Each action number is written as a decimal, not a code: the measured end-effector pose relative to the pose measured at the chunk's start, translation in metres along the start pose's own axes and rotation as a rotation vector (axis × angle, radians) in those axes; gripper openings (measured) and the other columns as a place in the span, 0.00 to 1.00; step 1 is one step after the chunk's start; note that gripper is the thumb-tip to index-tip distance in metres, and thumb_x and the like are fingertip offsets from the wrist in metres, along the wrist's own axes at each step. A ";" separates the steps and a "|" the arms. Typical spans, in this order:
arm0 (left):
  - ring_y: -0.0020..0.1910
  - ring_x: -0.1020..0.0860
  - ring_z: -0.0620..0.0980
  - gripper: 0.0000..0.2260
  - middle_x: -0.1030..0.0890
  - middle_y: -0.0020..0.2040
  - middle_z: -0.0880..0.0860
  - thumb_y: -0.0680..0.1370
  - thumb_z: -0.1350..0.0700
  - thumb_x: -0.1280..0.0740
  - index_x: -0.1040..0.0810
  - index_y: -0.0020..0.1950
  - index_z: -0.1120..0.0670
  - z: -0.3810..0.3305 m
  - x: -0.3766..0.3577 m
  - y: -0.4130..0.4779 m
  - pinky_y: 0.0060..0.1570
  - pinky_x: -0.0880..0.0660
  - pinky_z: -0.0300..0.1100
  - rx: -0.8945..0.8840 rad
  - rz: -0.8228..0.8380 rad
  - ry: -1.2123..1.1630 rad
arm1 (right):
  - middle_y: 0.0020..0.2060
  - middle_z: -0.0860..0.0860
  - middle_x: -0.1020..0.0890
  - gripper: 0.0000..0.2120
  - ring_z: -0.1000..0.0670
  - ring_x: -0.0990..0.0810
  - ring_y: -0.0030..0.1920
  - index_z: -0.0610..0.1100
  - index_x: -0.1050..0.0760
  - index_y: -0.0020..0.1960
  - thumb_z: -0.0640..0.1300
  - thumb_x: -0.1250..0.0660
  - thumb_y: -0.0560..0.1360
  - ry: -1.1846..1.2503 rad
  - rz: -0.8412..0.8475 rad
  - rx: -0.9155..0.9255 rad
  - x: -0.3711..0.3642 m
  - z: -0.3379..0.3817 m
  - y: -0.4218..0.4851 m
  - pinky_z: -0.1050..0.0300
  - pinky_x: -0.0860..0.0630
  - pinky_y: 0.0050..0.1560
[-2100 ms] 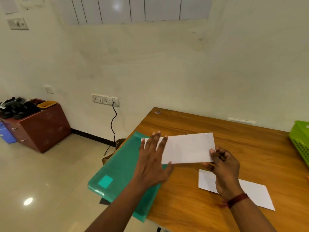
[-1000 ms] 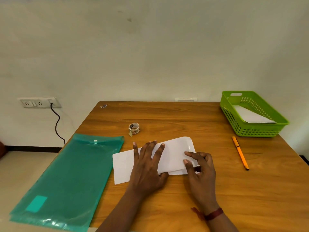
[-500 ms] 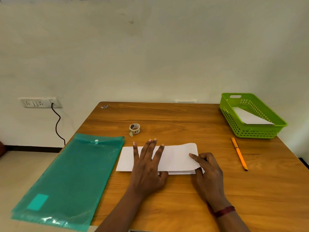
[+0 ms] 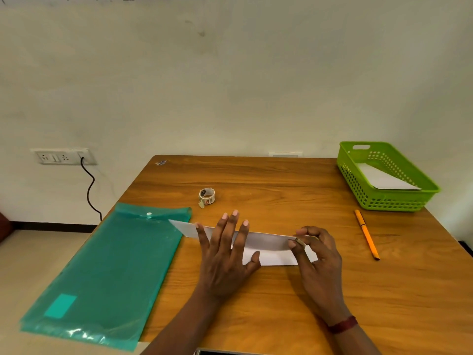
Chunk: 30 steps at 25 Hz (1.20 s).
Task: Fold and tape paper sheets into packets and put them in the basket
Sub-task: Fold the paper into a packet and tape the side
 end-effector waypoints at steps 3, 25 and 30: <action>0.79 0.51 0.55 0.47 0.40 0.75 0.59 0.68 0.37 0.27 0.47 0.77 0.53 -0.002 -0.005 0.000 0.73 0.58 0.65 -0.050 0.059 0.022 | 0.40 0.55 0.19 0.03 0.54 0.20 0.44 0.47 0.20 0.43 0.45 0.32 0.75 0.202 0.045 -0.115 -0.004 0.000 0.002 0.61 0.25 0.42; 0.70 0.37 0.61 0.42 0.34 0.67 0.61 0.62 0.55 0.23 0.38 0.73 0.56 0.004 -0.003 -0.003 0.74 0.58 0.65 0.013 0.091 0.042 | 0.50 0.49 0.14 0.11 0.48 0.16 0.49 0.40 0.18 0.54 0.30 0.33 0.74 0.352 0.531 -0.320 -0.004 0.004 0.002 0.58 0.20 0.43; 0.70 0.37 0.61 0.41 0.34 0.67 0.61 0.63 0.56 0.23 0.38 0.73 0.56 0.005 -0.003 -0.003 0.74 0.57 0.65 0.030 0.086 0.036 | 0.47 0.47 0.15 0.13 0.43 0.18 0.46 0.44 0.18 0.52 0.30 0.31 0.73 0.274 0.518 -0.290 -0.006 0.006 0.004 0.49 0.18 0.43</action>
Point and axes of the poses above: each hand's wrist, its own y-axis towards the middle knuckle, its own x-axis out of the back of the hand, z = x × y, the point moved 7 cm from there along y, towards the middle knuckle
